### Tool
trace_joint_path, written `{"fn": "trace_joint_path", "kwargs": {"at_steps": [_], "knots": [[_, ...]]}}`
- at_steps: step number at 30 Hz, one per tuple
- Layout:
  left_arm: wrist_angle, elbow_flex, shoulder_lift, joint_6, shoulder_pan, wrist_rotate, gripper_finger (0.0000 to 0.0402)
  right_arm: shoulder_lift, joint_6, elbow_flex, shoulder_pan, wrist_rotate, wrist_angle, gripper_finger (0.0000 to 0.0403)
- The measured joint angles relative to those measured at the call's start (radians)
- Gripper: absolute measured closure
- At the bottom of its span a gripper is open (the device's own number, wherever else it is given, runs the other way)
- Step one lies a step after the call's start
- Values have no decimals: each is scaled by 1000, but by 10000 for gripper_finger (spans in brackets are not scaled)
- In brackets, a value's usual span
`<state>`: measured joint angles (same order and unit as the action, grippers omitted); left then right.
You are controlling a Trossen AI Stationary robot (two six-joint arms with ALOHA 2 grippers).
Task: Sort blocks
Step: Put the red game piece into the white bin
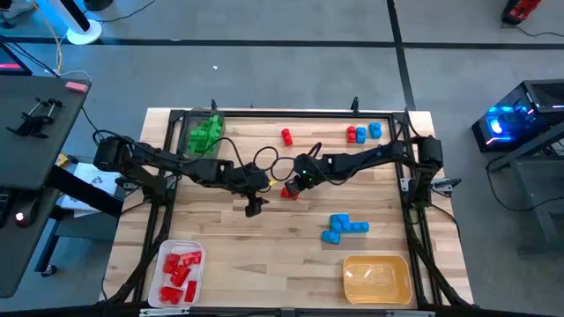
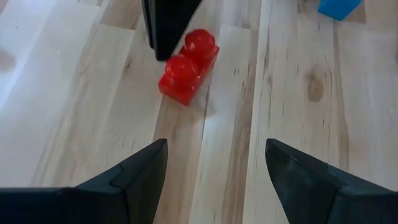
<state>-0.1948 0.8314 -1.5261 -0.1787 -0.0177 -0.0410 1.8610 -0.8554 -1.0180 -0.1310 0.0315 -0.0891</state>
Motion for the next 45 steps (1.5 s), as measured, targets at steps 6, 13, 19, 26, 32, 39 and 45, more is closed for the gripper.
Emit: {"fn": "trace_joint_path", "kwargs": {"at_steps": [6, 13, 19, 26, 32, 39, 45], "knots": [[19, 0, 0, 0, -1, 0, 145, 11, 35, -3, 25, 23, 33, 403], [81, 0, 0, 14, -10, 0, 145, -14, 74, -2, 17, 47, 21, 403], [211, 1, -49, 42, -31, 0, 145, -146, 168, -2, -33, 6, -167, 403], [246, 91, -182, 42, -18, 6, 144, -355, 247, -2, -96, -106, -451, 403], [150, 239, -327, 72, 6, 4, 144, -484, 228, -2, -113, -182, -577, 403], [93, 315, -449, 95, 11, 7, 144, -529, 205, -2, -111, -219, -636, 403], [43, 320, -478, 114, 11, 7, 144, -525, 206, -2, -111, -219, -640, 403]]}}
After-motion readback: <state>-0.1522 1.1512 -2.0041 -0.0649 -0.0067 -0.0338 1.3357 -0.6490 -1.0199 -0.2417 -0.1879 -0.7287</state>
